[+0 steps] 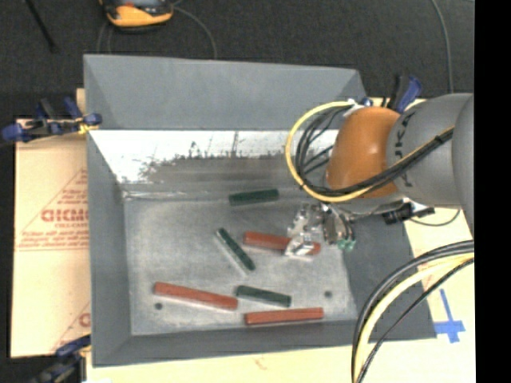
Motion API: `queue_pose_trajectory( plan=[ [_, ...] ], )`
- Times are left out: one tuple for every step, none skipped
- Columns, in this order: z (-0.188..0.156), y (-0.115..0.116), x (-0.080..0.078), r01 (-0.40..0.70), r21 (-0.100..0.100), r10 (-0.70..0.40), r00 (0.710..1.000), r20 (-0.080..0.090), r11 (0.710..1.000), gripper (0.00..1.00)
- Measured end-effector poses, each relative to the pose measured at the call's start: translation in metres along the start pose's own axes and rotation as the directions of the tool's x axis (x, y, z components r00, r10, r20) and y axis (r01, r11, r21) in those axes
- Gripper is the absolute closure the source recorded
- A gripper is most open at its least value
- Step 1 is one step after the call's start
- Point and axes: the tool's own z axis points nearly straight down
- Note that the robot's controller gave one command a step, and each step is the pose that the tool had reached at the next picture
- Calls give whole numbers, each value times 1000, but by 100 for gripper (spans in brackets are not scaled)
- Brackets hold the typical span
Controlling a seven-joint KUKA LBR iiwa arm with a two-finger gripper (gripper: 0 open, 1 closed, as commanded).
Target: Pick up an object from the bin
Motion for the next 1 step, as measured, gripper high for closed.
queue_pose_trajectory(
  plan=[
    [-13,0,0,1,0,-1,1000,3,1000,100]
  ],
)
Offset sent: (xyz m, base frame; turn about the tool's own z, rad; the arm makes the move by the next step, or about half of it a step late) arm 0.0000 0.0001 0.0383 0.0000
